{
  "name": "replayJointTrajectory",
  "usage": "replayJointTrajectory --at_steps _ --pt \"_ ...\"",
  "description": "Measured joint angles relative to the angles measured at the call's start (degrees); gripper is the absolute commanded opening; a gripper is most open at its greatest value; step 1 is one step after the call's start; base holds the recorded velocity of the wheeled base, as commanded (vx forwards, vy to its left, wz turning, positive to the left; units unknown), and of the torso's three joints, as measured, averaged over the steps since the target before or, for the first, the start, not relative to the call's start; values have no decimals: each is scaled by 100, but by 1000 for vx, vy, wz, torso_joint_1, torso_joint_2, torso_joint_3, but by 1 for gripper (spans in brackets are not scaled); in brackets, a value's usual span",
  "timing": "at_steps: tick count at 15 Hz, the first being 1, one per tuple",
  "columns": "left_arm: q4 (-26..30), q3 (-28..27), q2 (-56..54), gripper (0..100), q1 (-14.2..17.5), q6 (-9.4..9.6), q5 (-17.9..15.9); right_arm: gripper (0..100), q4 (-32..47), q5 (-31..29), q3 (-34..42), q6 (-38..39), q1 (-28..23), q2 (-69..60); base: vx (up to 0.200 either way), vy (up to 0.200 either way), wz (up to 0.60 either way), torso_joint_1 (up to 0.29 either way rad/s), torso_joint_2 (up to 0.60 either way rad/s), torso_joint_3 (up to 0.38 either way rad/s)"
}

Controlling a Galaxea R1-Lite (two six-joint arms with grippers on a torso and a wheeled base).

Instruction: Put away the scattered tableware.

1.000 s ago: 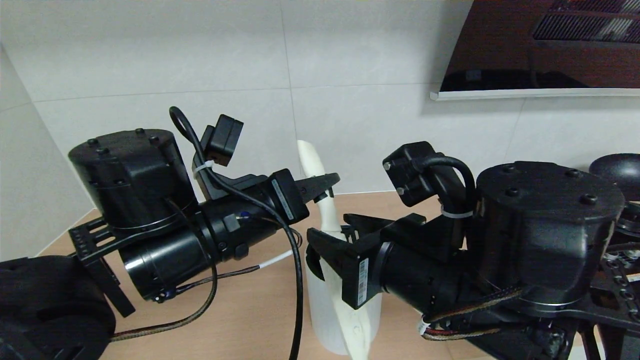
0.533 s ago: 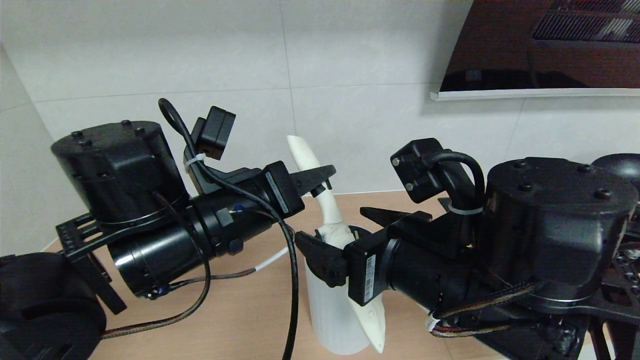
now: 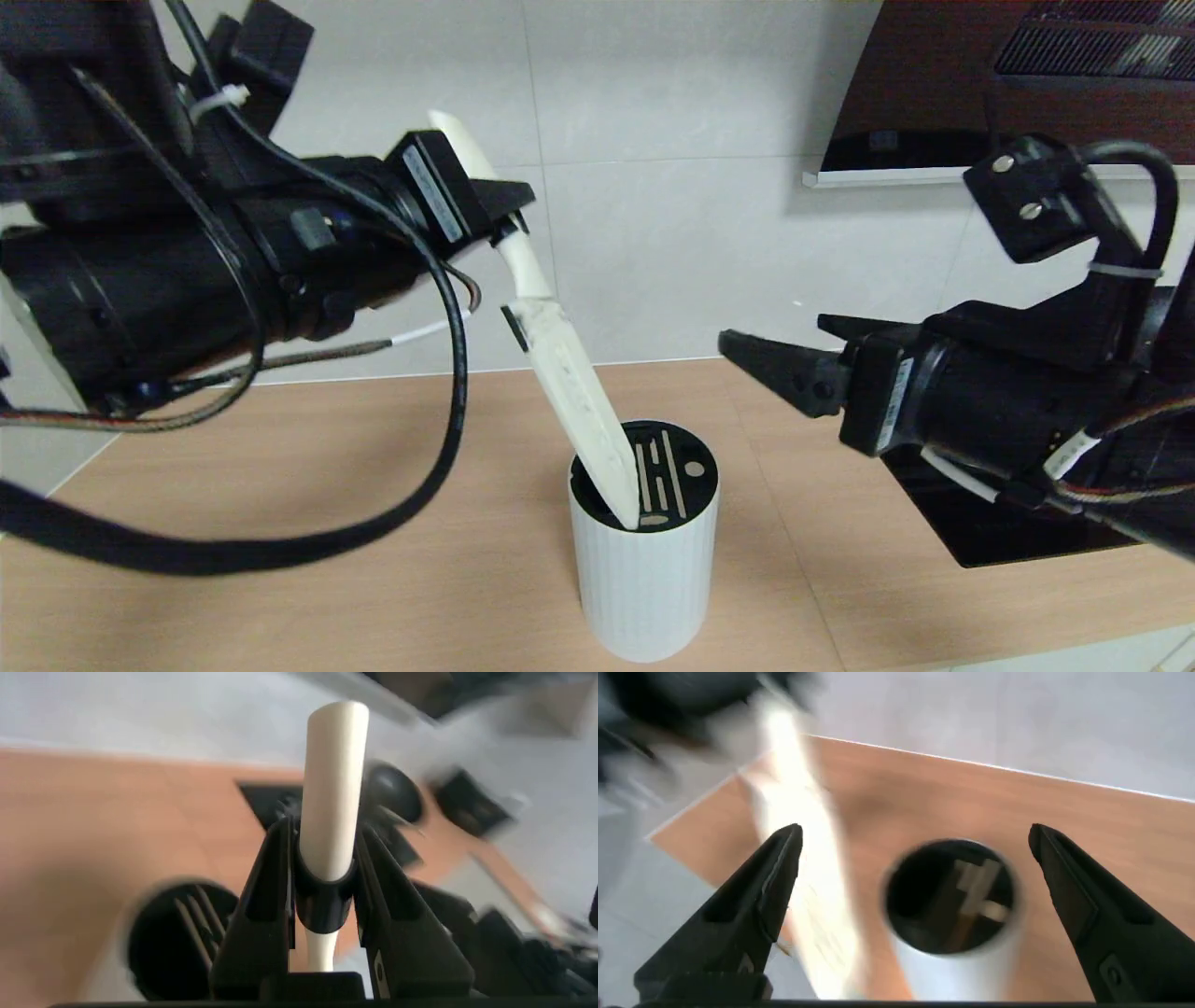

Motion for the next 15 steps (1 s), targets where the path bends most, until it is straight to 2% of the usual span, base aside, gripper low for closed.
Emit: replayJointTrajectory --at_steps 1,3,5,8,13,15 --pt "140 -241 -6 0 -74 251 440 100 16 13 0 0 -166 -110 0 0 0 0 0 0" --pt "195 -394 0 0 -325 577 1363 100 29 20 -23 0 -386 -234 0 0 0 0 0 0" --pt "132 -302 46 0 -566 963 1836 100 35 20 -34 -7 -468 -256 0 0 0 0 0 0" --pt "-423 -167 173 0 -789 1409 2378 100 38 18 -15 -10 -491 -230 0 0 0 0 0 0" --pt "-1863 83 769 0 -940 2209 3095 100 33 18 16 -10 -496 -193 0 0 0 0 0 0" --pt "-2566 246 1058 0 -1012 2539 3189 100 29 18 29 -51 -500 -184 0 0 0 0 0 0"
